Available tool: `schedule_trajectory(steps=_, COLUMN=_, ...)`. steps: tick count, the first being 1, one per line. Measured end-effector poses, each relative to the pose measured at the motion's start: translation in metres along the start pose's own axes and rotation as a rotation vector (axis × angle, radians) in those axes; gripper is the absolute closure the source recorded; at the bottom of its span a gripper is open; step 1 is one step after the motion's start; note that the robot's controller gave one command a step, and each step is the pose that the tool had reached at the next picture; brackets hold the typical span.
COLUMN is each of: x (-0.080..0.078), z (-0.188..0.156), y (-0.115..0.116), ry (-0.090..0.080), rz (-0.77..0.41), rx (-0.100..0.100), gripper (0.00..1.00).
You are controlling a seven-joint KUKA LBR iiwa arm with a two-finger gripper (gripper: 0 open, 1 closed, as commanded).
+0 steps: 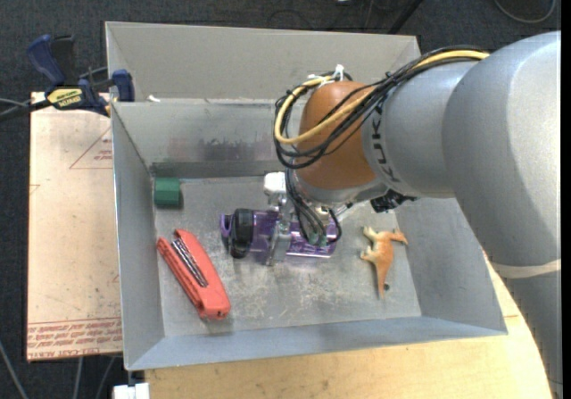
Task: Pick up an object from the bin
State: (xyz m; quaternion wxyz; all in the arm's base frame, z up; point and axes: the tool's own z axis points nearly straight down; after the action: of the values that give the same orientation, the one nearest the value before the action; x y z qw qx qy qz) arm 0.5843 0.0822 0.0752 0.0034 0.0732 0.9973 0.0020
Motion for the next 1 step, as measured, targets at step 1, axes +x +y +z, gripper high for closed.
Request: schedule_trajectory(steps=1, x=0.0000, z=0.0000, y=0.0000, ry=0.000, rz=0.000, rx=0.000, gripper=1.00)
